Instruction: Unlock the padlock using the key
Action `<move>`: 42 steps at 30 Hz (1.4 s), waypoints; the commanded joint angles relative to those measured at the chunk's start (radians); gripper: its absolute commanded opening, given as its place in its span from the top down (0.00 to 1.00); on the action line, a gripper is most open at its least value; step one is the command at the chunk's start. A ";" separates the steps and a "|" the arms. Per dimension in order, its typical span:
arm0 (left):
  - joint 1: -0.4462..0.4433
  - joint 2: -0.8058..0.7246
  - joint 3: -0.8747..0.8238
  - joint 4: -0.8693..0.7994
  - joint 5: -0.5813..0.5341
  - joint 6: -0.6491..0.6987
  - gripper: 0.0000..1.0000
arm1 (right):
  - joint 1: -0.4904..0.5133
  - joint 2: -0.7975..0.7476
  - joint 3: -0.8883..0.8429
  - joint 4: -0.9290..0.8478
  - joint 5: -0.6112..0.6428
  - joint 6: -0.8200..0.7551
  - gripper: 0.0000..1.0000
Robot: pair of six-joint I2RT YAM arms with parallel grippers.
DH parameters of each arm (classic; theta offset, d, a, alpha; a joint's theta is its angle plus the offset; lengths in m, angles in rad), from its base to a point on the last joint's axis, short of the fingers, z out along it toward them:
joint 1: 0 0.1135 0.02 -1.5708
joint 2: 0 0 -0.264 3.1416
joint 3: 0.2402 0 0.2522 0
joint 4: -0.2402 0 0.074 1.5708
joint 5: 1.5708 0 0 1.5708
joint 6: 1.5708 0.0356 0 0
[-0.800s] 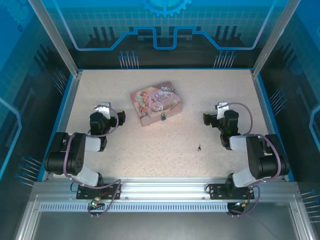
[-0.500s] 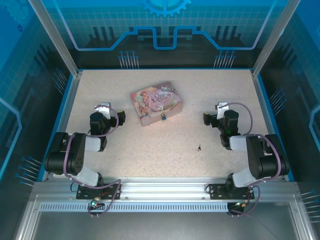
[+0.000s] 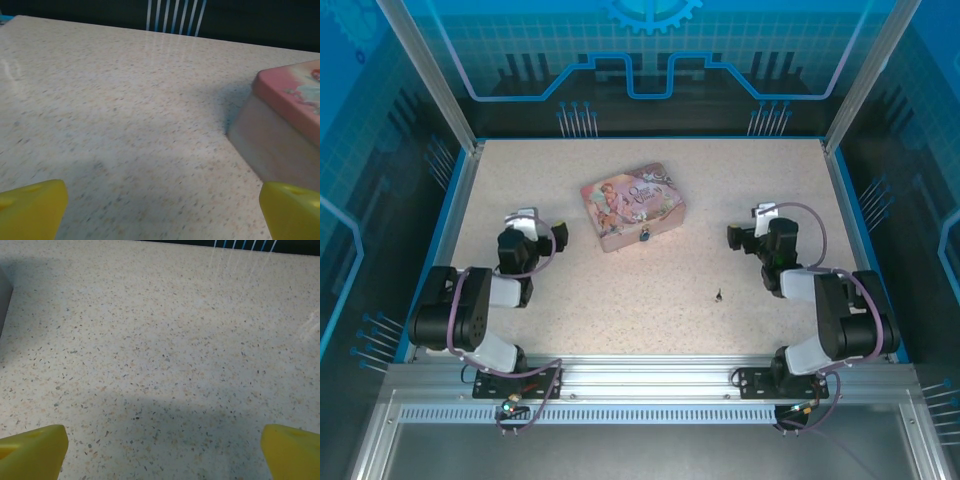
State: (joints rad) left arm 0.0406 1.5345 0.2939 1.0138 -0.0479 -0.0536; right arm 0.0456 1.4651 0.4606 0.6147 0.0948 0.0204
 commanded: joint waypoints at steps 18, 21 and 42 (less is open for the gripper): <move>-0.204 -0.245 0.554 -0.942 0.063 -0.193 0.01 | 0.089 -0.483 0.137 -0.684 -0.040 0.391 0.00; -0.298 -0.121 0.678 -0.981 0.052 -0.173 0.01 | 0.114 -0.480 0.148 -0.708 -0.013 0.389 0.00; -0.539 0.457 1.226 -1.222 -0.071 -0.015 0.27 | 0.165 -0.485 0.151 -0.764 0.026 0.386 0.00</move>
State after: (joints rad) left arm -0.4896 1.9598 1.4837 -0.1562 -0.0547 -0.1062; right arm 0.1955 0.9947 0.6037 -0.1425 0.1154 0.3973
